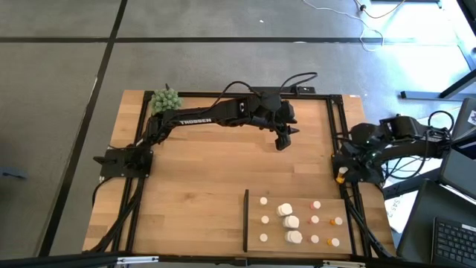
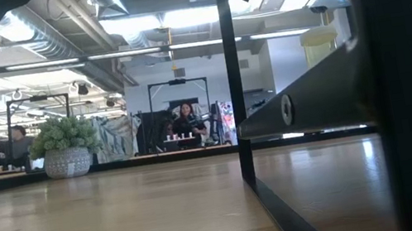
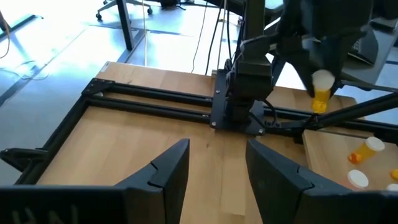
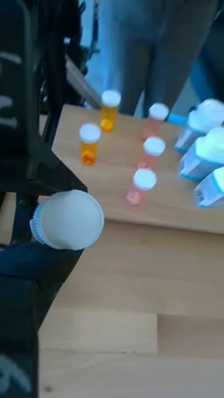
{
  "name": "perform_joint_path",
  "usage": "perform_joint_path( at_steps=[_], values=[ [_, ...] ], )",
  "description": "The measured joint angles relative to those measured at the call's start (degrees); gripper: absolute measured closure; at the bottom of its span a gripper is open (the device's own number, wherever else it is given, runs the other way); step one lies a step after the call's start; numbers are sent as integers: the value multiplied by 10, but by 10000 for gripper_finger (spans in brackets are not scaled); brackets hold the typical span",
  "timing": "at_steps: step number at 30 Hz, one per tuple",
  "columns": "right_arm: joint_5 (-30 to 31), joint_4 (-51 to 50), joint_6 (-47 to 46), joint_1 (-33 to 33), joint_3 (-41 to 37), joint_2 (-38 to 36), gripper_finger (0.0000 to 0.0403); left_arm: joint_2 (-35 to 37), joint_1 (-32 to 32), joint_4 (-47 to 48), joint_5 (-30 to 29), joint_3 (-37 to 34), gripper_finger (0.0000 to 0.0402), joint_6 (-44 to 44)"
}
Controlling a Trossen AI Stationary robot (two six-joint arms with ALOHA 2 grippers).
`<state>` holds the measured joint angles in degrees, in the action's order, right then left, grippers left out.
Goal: Pick and place medicine bottles onto shelf by color
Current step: Put the orange pill bottle on the shelf aligned with the other orange pill bottles
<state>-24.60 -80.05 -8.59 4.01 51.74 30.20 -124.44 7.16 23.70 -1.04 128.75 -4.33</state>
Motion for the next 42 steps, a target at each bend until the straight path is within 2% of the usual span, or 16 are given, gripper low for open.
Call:
perform_joint_path(
  at_steps=[3, 11, 14, 19, 24, 32, 35, 42],
  values=[
    [-5, 10, -16, 0, 14, -5, 300, 0, 0, 0, 0, 0, 250, 0],
    [-8, 113, 7, 0, 22, 16, 300, 0, 0, 1, 0, 0, 250, 0],
    [-34, 128, 13, 2, 22, 34, 300, 0, 0, 4, 0, 0, 250, 0],
    [-36, 205, -36, 57, 22, 46, 300, 0, -1, 22, 0, 0, 250, 0],
    [41, 305, -112, 156, 22, 45, 300, 0, -7, 31, 1, 0, 250, 17],
    [215, 237, -206, 332, 22, 39, 300, 0, -21, 33, 6, 0, 250, 35],
    [277, 188, -264, 374, 22, 31, 300, 0, -21, 33, 5, 0, 250, 35],
    [355, 206, -341, 441, -33, 18, 300, 0, -21, 32, 5, 0, 250, 34]
  ],
)
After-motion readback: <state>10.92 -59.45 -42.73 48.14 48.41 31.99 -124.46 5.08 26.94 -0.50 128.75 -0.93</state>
